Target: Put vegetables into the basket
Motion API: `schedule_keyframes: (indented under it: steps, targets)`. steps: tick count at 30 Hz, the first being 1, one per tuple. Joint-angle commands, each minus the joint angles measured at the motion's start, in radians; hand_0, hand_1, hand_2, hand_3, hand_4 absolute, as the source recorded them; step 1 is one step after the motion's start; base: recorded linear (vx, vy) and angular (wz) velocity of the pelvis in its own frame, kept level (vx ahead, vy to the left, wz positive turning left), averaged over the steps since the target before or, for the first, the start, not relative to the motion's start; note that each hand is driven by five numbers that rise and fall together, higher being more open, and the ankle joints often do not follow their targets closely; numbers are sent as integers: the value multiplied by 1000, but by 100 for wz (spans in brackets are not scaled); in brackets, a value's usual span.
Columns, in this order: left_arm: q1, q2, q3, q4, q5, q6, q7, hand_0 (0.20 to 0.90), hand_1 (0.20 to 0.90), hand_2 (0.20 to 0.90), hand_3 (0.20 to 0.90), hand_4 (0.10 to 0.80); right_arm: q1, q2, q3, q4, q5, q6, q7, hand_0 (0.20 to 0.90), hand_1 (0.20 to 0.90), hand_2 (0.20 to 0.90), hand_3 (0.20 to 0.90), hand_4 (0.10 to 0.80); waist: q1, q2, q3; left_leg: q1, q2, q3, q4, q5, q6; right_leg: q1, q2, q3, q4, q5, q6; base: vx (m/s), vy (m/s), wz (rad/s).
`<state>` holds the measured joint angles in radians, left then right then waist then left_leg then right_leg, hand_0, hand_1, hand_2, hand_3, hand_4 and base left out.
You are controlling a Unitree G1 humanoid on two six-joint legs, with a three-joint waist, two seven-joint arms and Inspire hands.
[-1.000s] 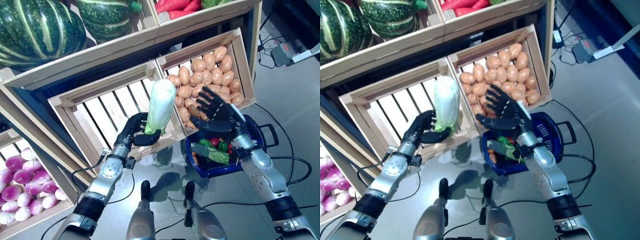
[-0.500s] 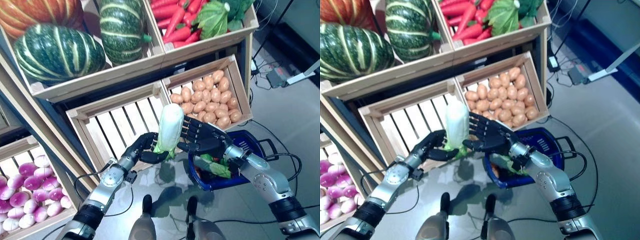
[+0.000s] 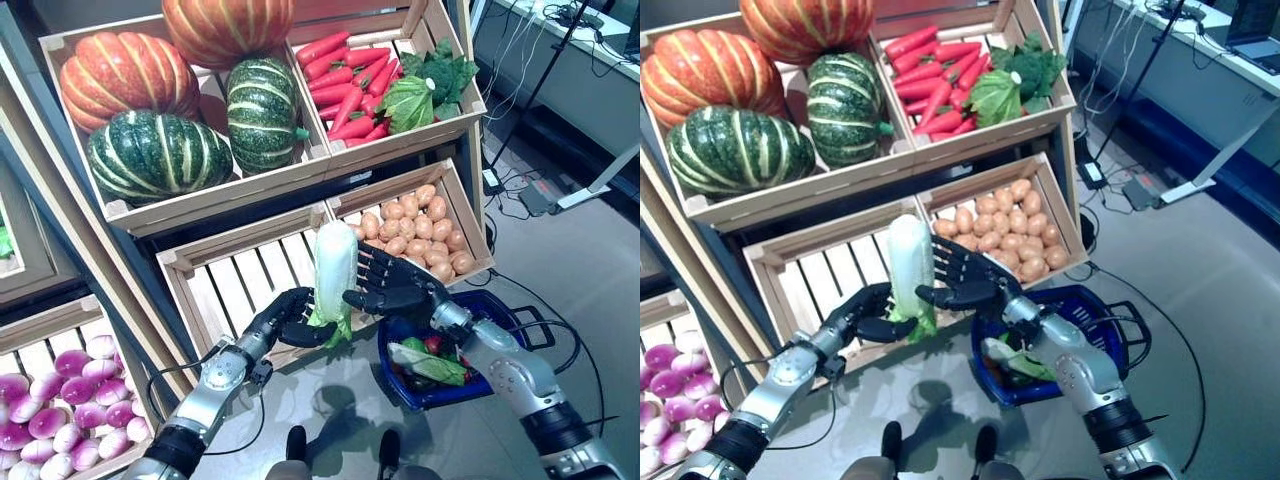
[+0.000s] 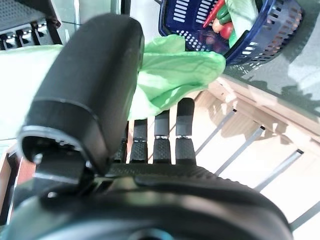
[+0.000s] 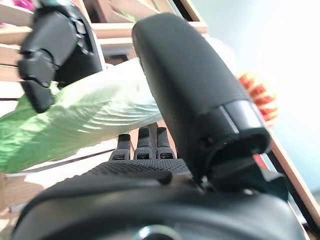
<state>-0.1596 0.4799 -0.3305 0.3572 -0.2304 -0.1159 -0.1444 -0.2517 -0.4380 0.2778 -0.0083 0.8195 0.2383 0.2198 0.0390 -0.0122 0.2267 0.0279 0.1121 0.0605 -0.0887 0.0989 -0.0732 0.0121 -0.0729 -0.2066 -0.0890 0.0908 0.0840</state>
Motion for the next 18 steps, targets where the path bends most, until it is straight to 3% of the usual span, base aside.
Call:
schedule_keyframes:
  steps: [1,11,14,18]
  targets:
    - [-62,-36,-53,-25,-1,-52,16,300,300,300,300,400,-59,70,-30,-113,-37,-201,-98,900,900,900,900,800,-2,-19,-89,13,-16,-4,1,-70,-22,57,-56,-51,2,-27,56,0,0,0]
    - [-60,-37,-63,-34,100,21,77,300,300,300,300,400,-74,91,-13,-105,-105,-194,-265,900,900,900,900,800,-1,-12,-93,20,-13,-1,1,-75,-17,56,-59,-43,2,-29,56,0,0,0]
    - [-66,-30,-71,-39,127,43,67,300,300,300,300,400,-78,88,-2,-109,-109,-163,-270,900,900,900,900,800,-1,-10,-93,20,-12,-1,1,-76,-17,54,-60,-41,2,-29,56,0,0,0]
    - [-72,-13,-73,-56,135,59,38,300,300,300,300,400,-77,69,20,-107,-86,-73,-177,900,900,900,900,800,-2,-9,-92,20,-10,1,1,-75,-17,52,-61,-39,2,-28,58,0,0,0]
